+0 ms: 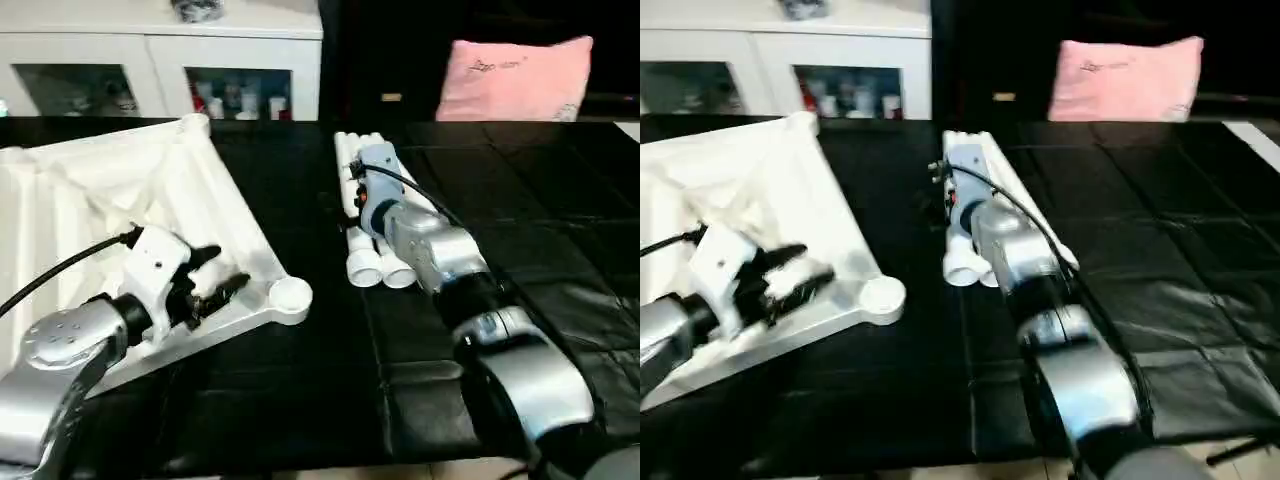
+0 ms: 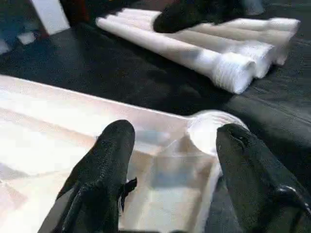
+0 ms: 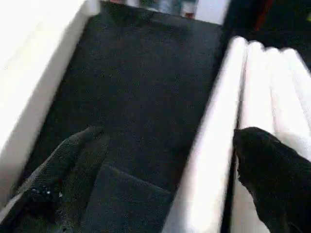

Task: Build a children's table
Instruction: Move to table, then pick table leg

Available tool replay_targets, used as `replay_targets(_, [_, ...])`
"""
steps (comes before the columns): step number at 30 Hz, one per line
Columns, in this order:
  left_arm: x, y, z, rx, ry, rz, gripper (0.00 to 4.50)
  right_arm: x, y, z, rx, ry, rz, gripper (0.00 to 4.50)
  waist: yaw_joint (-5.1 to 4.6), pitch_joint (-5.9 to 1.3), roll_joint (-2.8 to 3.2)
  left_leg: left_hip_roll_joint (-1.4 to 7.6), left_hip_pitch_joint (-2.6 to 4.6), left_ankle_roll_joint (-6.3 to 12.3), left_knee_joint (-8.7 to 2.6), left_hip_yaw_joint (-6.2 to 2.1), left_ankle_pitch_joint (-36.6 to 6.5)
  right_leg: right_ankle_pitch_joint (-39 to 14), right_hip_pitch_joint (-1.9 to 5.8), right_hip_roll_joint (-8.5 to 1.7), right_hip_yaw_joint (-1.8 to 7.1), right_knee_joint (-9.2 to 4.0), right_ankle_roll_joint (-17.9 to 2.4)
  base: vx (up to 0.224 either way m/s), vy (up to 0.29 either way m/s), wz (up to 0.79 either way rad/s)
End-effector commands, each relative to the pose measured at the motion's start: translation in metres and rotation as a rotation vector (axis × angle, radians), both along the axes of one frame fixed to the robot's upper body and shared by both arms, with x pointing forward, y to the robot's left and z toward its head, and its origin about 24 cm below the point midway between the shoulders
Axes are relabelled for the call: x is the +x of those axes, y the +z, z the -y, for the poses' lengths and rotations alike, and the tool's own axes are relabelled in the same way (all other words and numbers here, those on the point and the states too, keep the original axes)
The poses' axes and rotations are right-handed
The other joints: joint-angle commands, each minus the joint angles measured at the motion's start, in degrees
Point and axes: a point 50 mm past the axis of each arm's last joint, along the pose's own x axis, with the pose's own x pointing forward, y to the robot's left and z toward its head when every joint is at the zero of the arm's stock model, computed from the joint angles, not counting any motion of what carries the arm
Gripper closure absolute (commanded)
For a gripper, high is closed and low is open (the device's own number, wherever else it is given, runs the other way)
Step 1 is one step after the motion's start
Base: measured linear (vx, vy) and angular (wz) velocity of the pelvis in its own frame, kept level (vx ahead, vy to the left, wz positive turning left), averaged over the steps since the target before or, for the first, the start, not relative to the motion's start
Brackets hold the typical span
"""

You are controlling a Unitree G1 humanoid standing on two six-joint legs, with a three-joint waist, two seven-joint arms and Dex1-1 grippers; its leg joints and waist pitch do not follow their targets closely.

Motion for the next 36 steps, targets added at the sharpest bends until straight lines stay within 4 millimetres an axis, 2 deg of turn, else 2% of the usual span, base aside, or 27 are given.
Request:
replay_targets(1, [-0.007, 0.005, 0.000, -0.003, -0.016, -0.008, 1.47, 0.003, 0.001, 0.003, -0.003, -0.038, 0.003, 0.00, 0.07, -3.43, 0.71, 3.27, 2.07, -2.66, -4.45, -0.47, -8.98, 2.63, 1.27, -4.07, 1.82, -3.18, -12.34, 0.000, 0.000, 0.00])
replay_targets(2, [-0.008, 0.005, 0.000, -0.002, -0.019, -0.014, 1.47, 0.003, 0.000, 0.003, -0.004, -0.041, 0.001, 0.00, 0.14, -3.51, 0.75, 3.29, 2.05, -2.97, -4.43, -0.42, -9.00, 2.62, 1.28, -4.12, 1.81, -3.06, -12.05, 0.000, 0.000, 0.00])
replay_targets(3, [-0.011, 0.006, -0.001, 0.002, -0.022, -0.023, 1.47, 0.003, -0.002, 0.001, -0.010, -0.035, -0.006, 0.00, 0.36, -3.19, 0.53, 3.33, 2.18, -3.13, -4.52, -0.11, -9.57, 2.24, 0.88, -3.98, 1.89, -3.31, -11.28, 0.000, 0.000, 0.00])
replay_targets(5, [-0.013, 0.007, -0.002, 0.007, -0.022, -0.027, 1.47, 0.003, -0.004, -0.001, -0.025, -0.033, -0.008, 0.00, 0.42, -3.09, 0.42, 3.38, 1.99, -3.26, -4.62, -0.02, -9.83, 1.75, 0.92, -3.92, 1.93, -3.28, -10.57, 0.000, 0.000, 0.00])
replay_targets(6, [-0.016, 0.008, -0.003, 0.012, -0.021, -0.033, 1.47, 0.002, -0.006, -0.002, -0.037, -0.035, -0.016, 0.00, 0.35, -2.66, 0.27, 3.39, 1.92, -3.49, -4.81, -0.02, -10.69, 0.64, 0.63, -3.88, 1.95, -3.40, -10.16, 0.000, 0.000, 0.00])
replay_targets(7, [-0.017, 0.009, -0.004, 0.014, -0.020, -0.037, 1.47, 0.002, -0.008, -0.003, -0.042, -0.037, -0.018, 0.00, 0.36, -2.49, 0.29, 3.41, 1.93, -3.91, -4.97, -0.07, -12.14, -1.21, 0.51, -3.95, 2.01, -3.52, -9.86, 0.000, 0.000, 0.00])
replay_targets(9, [-0.019, 0.010, -0.004, 0.017, -0.016, -0.042, 1.47, 0.002, -0.009, -0.003, -0.044, -0.040, -0.020, 0.00, 0.41, -2.49, 0.35, 3.45, 2.19, -4.41, -4.99, -0.10, -12.93, -1.71, 0.42, -3.94, 2.06, -3.53, -9.57, 0.000, 0.000, 0.00])
replay_targets(10, [-0.020, 0.010, -0.005, 0.019, -0.014, -0.046, 1.47, 0.002, -0.010, -0.004, -0.044, -0.042, -0.026, 0.00, 0.36, -2.19, 0.16, 3.48, 2.09, -4.47, -5.09, -0.10, -13.00, -1.46, 0.25, -3.89, 2.07, -3.52, -9.50, 0.000, 0.000, 0.00])
replay_targets(12, [-0.024, 0.011, -0.005, 0.025, -0.009, -0.055, 1.47, 0.001, -0.014, -0.004, -0.053, -0.050, -0.038, 0.00, 0.28, -2.03, -0.17, 3.46, 1.89, -4.58, -5.17, -0.19, -12.82, -0.70, 0.41, -3.90, 2.03, -3.36, -9.52, 0.000, 0.000, 0.00])
replay_targets(16, [-0.028, 0.011, -0.007, 0.029, -0.002, -0.067, 1.47, 0.000, -0.020, -0.001, -0.066, -0.083, -0.057, 0.00, 0.28, -1.72, -0.44, 3.38, 1.95, -3.93, -5.07, -0.04, -10.41, 2.78, 0.38, -3.70, 2.01, -3.25, -9.41, 0.000, 0.000, 0.00])
replay_targets(20, [-0.030, 0.011, -0.008, 0.031, 0.003, -0.075, 1.47, -0.003, -0.025, -0.002, -0.046, -0.081, -0.087, 0.00, 0.26, -1.49, -0.62, 3.39, 1.92, -3.91, -5.10, 0.01, -10.52, 2.86, 0.46, -3.72, 2.05, -3.21, -9.65, 0.000, 0.000, 0.00])
replay_targets(22, [-0.034, 0.009, -0.010, 0.037, 0.009, -0.085, 1.47, -0.007, -0.033, -0.003, -0.020, -0.069, -0.136, 0.00, 0.23, -1.22, -0.90, 3.47, 1.83, -3.23, -5.14, 0.07, -10.04, 2.88, 0.52, -3.81, 2.16, -3.31, -9.56, 0.000, 0.000, 0.00])
replay_targets(30, [-0.035, 0.004, -0.012, 0.037, 0.003, -0.098, 1.47, -0.013, -0.043, -0.005, 0.091, -0.052, -0.256, 0.00, 0.18, -0.97, -0.80, 3.63, 2.19, -4.00, -5.54, 0.01, -13.37, -1.70, 0.19, -3.85, 2.27, -3.74, -9.30, 0.000, 0.000, 0.00])
replay_targets(33, [-0.034, 0.002, -0.012, 0.035, -0.012, -0.103, 1.45, -0.015, -0.046, -0.001, 0.115, -0.065, -0.295, 0.28, 0.24, -1.19, -0.69, 3.60, 2.22, -4.30, -5.56, -0.02, -13.82, -2.48, 0.23, -3.90, 2.25, -3.77, -9.40, 0.000, 0.000, 0.00])
replay_targets(36, [-0.034, 0.001, -0.012, 0.035, -0.016, -0.104, 1.45, -0.015, -0.048, 0.002, 0.168, -0.096, -0.331, 0.45, 0.33, -1.35, -0.64, 3.67, 2.29, -4.53, -5.52, 0.02, -13.04, -0.93, 0.23, -3.89, 2.19, -3.60, -9.63, 0.000, 0.000, 0.00])
